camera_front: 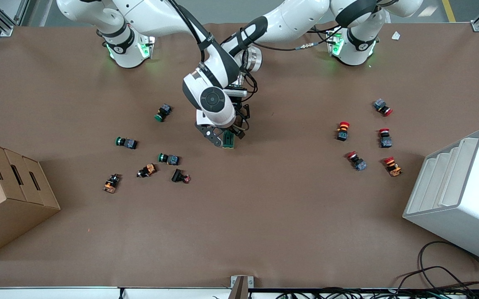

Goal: Close load switch with both arms

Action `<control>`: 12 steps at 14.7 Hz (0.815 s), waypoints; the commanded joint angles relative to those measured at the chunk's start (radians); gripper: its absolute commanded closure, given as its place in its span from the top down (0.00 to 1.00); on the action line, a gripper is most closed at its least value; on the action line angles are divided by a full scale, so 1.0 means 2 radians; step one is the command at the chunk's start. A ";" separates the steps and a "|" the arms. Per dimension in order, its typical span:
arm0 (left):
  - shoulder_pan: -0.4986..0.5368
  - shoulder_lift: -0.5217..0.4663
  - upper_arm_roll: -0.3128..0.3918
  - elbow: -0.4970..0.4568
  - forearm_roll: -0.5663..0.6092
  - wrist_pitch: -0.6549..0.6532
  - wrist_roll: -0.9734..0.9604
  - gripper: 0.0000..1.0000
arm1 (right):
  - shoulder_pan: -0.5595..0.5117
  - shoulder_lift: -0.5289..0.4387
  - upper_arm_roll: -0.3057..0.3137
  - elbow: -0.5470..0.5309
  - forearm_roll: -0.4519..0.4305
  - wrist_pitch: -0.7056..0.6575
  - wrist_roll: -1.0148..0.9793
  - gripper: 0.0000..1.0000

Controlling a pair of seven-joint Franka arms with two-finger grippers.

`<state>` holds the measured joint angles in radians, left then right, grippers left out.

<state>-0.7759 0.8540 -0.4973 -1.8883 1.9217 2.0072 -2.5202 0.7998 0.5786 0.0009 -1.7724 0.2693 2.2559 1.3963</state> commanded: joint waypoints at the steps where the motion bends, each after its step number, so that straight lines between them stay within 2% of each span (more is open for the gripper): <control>1: -0.005 0.019 -0.001 0.002 0.003 0.000 -0.016 1.00 | 0.010 0.005 -0.005 -0.002 0.012 0.013 0.001 1.00; 6: -0.007 0.024 -0.001 0.003 0.002 -0.003 -0.015 1.00 | 0.017 0.020 -0.005 0.001 0.037 0.039 0.001 1.00; 12: -0.006 0.022 0.000 0.003 -0.001 -0.003 -0.015 1.00 | 0.015 0.021 -0.006 0.005 0.038 0.038 0.008 1.00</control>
<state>-0.7814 0.8583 -0.4972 -1.8859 1.9224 1.9942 -2.5205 0.8230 0.6211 0.0002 -1.7689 0.3183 2.3280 1.3995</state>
